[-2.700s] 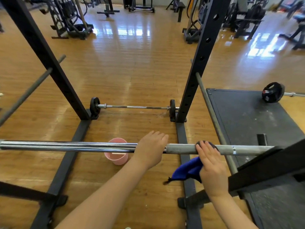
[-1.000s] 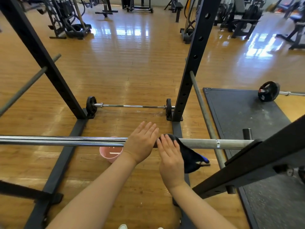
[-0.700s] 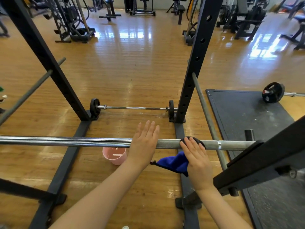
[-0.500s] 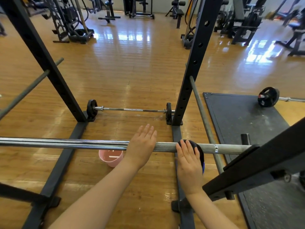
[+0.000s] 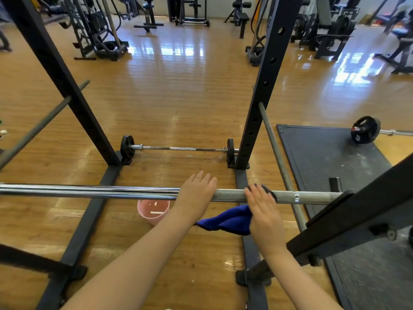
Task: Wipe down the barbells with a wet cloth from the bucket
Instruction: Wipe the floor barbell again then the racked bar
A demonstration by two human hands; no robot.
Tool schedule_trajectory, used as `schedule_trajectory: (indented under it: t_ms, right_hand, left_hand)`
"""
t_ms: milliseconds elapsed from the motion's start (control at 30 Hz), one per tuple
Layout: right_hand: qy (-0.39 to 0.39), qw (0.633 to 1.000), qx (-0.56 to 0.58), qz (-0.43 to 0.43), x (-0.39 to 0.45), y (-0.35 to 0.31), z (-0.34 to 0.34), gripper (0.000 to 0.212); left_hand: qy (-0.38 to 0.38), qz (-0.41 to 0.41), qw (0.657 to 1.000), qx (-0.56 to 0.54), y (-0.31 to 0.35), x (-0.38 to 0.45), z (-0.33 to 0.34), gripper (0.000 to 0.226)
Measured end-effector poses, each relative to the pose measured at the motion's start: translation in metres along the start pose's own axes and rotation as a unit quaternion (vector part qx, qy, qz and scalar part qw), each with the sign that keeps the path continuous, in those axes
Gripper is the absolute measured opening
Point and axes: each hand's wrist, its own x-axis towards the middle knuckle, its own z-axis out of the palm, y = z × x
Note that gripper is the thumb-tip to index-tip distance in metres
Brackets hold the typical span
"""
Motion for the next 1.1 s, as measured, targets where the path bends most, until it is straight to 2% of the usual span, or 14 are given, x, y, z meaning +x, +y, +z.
schedule_trajectory:
  t_ms: [133, 233, 300, 467, 600, 700, 833, 900, 967, 1033, 1100]
  right_hand:
    - [0.043, 0.998, -0.009, 0.050, -0.003, -0.005, 0.006, 0.050]
    - [0.060, 0.995, -0.031, 0.068, -0.002, -0.012, 0.011, 0.048]
    - [0.058, 0.996, -0.034, 0.066, -0.004, -0.012, 0.011, 0.049]
    - [0.060, 0.996, -0.028, 0.058, -0.001, -0.020, 0.015, 0.053]
    - [0.013, 1.000, 0.000, -0.013, 0.005, -0.061, 0.032, 0.053]
    - [-0.026, 0.999, 0.002, -0.045, 0.004, -0.038, 0.019, 0.058]
    - [0.022, 0.998, -0.014, 0.065, -0.005, 0.005, -0.006, 0.048]
    - [0.045, 0.995, -0.011, 0.082, -0.005, 0.001, 0.000, 0.049]
    - [0.047, 0.996, -0.008, 0.073, 0.000, -0.017, 0.011, 0.054]
    - [0.016, 0.999, -0.003, 0.031, 0.004, -0.036, 0.021, 0.057]
    - [-0.010, 1.000, 0.002, -0.015, 0.008, -0.040, 0.022, 0.056]
  left_hand:
    - [0.071, 0.010, 0.997, 0.034, 0.008, -0.007, 0.017, 0.078]
    - [0.113, 0.000, 0.993, 0.034, 0.015, 0.005, 0.014, 0.062]
    - [0.093, 0.001, 0.995, 0.039, 0.017, 0.010, 0.012, 0.055]
    - [-0.030, -0.018, 0.999, 0.006, 0.017, 0.013, -0.002, 0.033]
    - [-0.098, -0.015, 0.994, -0.042, 0.010, 0.025, -0.008, 0.026]
    - [-0.125, -0.005, 0.990, -0.069, 0.007, 0.024, -0.009, 0.028]
    - [-0.102, -0.006, 0.993, -0.064, 0.007, 0.020, -0.012, 0.023]
    - [-0.085, -0.011, 0.994, -0.065, 0.008, 0.020, -0.013, 0.031]
    - [-0.068, 0.005, 0.996, -0.056, 0.009, 0.020, -0.009, 0.052]
    - [-0.066, 0.016, 0.997, -0.032, 0.010, 0.020, -0.007, 0.066]
    - [-0.060, 0.016, 0.998, -0.028, 0.009, 0.019, -0.006, 0.068]
